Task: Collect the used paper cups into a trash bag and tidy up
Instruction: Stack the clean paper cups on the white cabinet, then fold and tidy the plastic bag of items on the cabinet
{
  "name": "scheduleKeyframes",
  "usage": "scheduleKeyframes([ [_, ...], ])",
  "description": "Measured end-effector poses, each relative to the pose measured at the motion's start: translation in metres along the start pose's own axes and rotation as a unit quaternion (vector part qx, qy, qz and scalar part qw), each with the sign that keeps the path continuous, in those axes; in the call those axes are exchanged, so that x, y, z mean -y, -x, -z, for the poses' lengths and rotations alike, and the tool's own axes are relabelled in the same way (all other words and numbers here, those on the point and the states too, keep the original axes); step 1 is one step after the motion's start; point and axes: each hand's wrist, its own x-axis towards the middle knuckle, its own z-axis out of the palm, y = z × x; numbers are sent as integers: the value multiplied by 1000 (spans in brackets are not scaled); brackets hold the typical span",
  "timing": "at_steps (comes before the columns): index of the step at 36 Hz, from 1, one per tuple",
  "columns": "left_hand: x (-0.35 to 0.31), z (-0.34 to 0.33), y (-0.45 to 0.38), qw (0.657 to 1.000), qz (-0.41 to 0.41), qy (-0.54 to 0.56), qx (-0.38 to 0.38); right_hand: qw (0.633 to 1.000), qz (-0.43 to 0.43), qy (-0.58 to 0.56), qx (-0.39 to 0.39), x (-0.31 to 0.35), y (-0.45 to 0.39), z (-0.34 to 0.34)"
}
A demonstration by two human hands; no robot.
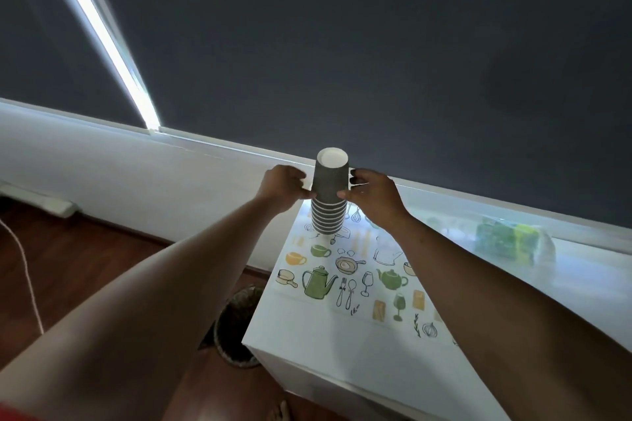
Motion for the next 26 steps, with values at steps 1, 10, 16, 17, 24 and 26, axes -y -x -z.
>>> scheduleKeyframes([
  [1,2,-2,2,1000,27,-17,-1,1000,-6,-4,-9,-3,3,2],
  [10,-25,-62,48,945,190,96,250,990,0,92,-108,-56,39,85],
  [16,-69,-120,54,950,185,53,244,955,-34,254,-147,-101,76,169],
  [17,-74,-127,55,954,172,30,244,943,-38,286,-165,-106,83,179],
  [24,-104,-168,55,973,143,25,181,895,-290,244,-236,-145,114,221],
  [26,-108,-177,55,981,134,11,138,909,-319,141,-230,-154,118,226],
])
